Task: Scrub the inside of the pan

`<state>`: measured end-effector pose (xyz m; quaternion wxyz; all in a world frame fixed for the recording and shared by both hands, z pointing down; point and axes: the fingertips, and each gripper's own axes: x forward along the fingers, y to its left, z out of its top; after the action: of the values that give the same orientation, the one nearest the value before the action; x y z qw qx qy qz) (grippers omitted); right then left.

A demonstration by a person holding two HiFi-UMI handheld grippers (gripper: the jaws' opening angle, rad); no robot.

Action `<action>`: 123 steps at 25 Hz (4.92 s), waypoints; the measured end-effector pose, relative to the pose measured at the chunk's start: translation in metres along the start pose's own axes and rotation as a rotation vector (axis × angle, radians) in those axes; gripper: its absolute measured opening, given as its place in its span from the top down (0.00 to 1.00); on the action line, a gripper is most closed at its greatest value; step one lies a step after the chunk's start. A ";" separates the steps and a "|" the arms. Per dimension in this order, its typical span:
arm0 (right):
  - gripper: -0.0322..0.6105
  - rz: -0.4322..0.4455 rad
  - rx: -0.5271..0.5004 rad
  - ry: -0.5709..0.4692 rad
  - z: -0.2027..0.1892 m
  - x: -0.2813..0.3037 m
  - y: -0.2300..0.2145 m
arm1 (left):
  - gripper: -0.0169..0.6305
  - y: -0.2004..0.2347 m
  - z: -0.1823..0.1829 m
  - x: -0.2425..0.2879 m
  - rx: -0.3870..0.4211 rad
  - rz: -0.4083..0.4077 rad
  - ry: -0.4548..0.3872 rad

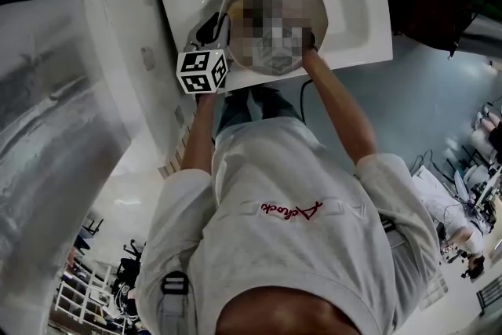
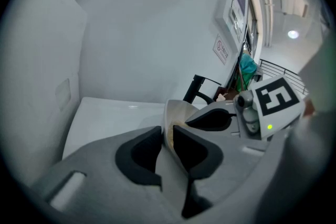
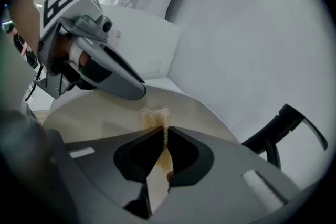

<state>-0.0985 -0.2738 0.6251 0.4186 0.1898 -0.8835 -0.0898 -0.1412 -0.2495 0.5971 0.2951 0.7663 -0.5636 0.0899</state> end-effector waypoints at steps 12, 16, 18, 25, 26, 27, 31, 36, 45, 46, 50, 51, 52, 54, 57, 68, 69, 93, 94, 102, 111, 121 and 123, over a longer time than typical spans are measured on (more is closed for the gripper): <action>0.90 0.028 0.003 0.063 -0.009 0.033 -0.004 | 0.87 0.001 -0.002 0.000 0.007 0.006 0.008; 0.90 0.002 0.032 0.093 -0.020 0.036 -0.018 | 0.87 0.003 -0.003 0.000 0.003 0.011 0.014; 0.90 -0.014 0.050 0.109 -0.026 0.037 -0.025 | 0.87 0.003 -0.003 0.000 0.002 0.013 0.017; 0.90 -0.069 0.090 0.167 -0.050 0.034 -0.043 | 0.87 0.004 -0.003 0.000 0.009 0.014 0.017; 0.90 -0.075 0.099 0.177 -0.054 0.033 -0.046 | 0.87 0.004 -0.003 0.000 0.009 0.014 0.016; 0.90 -0.080 0.108 0.187 -0.058 0.032 -0.049 | 0.87 0.004 -0.003 0.000 0.010 0.015 0.016; 0.90 -0.090 0.145 0.233 -0.078 0.026 -0.058 | 0.87 0.004 -0.003 0.001 0.012 0.015 0.017; 0.90 -0.094 0.184 0.293 -0.103 0.018 -0.065 | 0.88 0.003 -0.003 0.001 0.016 0.016 0.023; 0.90 -0.068 0.216 0.367 -0.131 0.002 -0.059 | 0.88 0.004 -0.004 0.002 0.024 0.022 0.028; 0.90 -0.066 0.215 0.371 -0.133 0.000 -0.057 | 0.88 0.004 -0.004 0.002 0.025 0.023 0.029; 0.90 -0.057 0.214 0.383 -0.138 -0.007 -0.050 | 0.88 0.004 -0.004 0.002 0.028 0.025 0.030; 0.90 -0.055 0.214 0.385 -0.139 -0.009 -0.049 | 0.88 0.003 -0.003 0.002 0.028 0.025 0.029; 0.90 -0.054 0.213 0.387 -0.140 -0.010 -0.047 | 0.88 0.003 -0.003 0.003 0.029 0.026 0.028; 0.90 -0.049 0.210 0.393 -0.143 -0.013 -0.042 | 0.88 0.003 -0.003 0.003 0.030 0.026 0.028; 0.90 -0.036 0.199 0.404 -0.146 -0.017 -0.032 | 0.88 0.003 -0.004 0.003 0.030 0.027 0.028; 0.90 0.023 0.137 0.428 -0.145 -0.029 0.005 | 0.88 0.004 -0.003 0.002 0.023 0.035 0.021; 0.90 0.029 0.130 0.428 -0.144 -0.030 0.009 | 0.88 0.003 -0.003 0.002 0.024 0.035 0.021; 0.90 0.185 -0.032 0.362 -0.083 -0.016 0.081 | 0.89 0.004 -0.003 0.003 0.014 0.029 0.021; 0.90 0.187 -0.035 0.357 -0.080 -0.014 0.082 | 0.89 0.004 -0.003 0.003 0.014 0.029 0.022; 0.90 0.186 -0.036 0.338 -0.059 0.000 0.077 | 0.89 0.005 -0.004 0.003 0.015 0.032 0.031; 0.90 0.168 -0.049 0.319 -0.042 0.018 0.058 | 0.89 0.005 -0.004 0.003 0.026 0.031 0.042; 0.90 0.142 -0.015 0.318 -0.037 0.031 0.035 | 0.90 0.008 -0.006 0.003 0.017 0.036 0.047; 0.90 0.132 -0.013 0.318 -0.037 0.033 0.030 | 0.90 0.008 -0.006 0.003 0.017 0.037 0.047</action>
<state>-0.0968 -0.2596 0.6813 0.5592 0.1404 -0.8162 -0.0367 -0.1460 -0.2504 0.6065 0.3002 0.7559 -0.5697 0.1179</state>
